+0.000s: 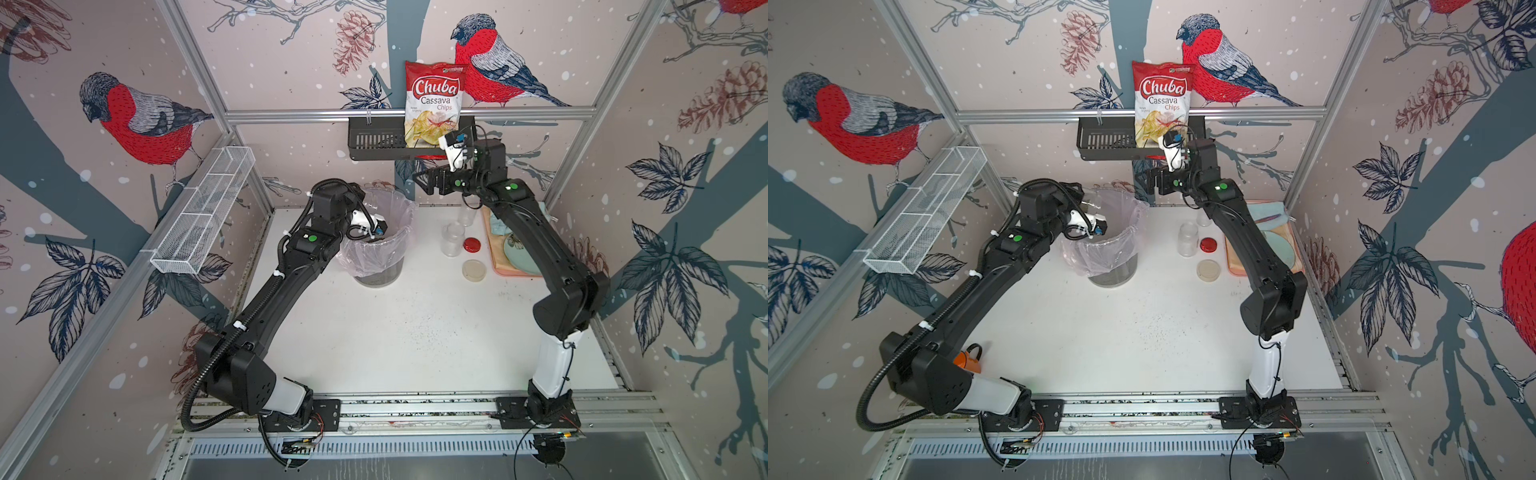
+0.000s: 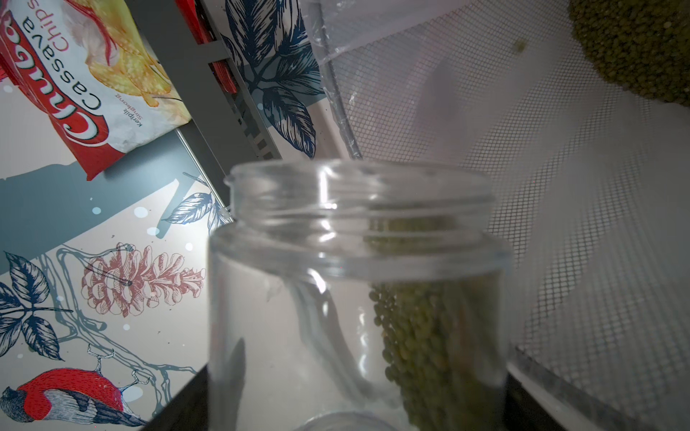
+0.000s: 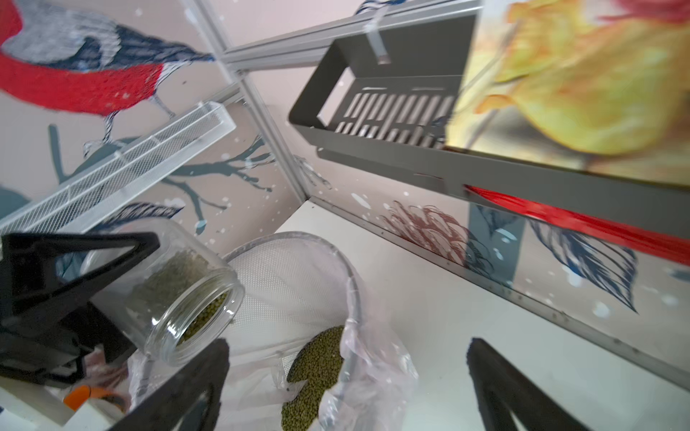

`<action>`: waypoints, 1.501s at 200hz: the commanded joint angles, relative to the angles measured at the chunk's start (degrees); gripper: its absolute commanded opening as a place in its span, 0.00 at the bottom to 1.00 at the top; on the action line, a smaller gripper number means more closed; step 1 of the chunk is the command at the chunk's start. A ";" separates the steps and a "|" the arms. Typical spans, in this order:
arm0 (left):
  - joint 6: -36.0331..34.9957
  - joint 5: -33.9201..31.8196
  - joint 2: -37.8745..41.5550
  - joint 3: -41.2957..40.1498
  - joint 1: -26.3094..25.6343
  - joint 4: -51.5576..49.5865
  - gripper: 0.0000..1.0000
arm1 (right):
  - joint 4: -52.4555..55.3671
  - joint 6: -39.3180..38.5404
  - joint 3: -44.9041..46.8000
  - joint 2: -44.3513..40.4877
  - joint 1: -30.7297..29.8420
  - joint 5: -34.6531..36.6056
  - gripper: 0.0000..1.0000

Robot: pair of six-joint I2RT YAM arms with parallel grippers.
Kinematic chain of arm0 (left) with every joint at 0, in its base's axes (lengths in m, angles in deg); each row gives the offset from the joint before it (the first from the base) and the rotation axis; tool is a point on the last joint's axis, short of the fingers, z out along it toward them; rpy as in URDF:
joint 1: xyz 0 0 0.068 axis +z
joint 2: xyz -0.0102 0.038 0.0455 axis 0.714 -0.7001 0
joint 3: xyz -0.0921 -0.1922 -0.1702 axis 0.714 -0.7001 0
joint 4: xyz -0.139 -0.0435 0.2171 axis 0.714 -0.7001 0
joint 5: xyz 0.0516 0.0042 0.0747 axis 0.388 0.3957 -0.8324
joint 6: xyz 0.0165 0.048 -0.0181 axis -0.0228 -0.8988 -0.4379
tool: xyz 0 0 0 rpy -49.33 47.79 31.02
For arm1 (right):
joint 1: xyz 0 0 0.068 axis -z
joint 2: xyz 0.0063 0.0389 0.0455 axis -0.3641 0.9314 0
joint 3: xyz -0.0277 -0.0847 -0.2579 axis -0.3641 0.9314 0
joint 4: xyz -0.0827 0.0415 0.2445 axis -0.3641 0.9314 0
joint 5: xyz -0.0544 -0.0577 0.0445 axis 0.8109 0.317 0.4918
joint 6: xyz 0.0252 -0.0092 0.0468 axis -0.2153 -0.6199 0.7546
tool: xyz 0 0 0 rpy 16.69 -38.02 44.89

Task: Empty moldy mung beans from jars
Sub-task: Pour the moldy mung beans from the jar into the trash bin.

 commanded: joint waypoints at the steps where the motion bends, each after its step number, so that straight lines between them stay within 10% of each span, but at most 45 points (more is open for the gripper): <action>1: -2.67 3.61 0.42 0.00 0.38 7.23 0.00 | 5.81 -7.39 -5.44 3.69 0.23 -9.17 0.98; 80: -2.19 7.02 2.34 -3.59 -0.05 10.35 0.00 | 5.82 -16.11 -8.24 6.10 -0.72 -34.36 1.00; 300: -4.32 8.38 -0.30 -2.59 -3.33 14.01 0.00 | -2.56 -9.43 -13.83 15.04 -6.49 -33.60 1.00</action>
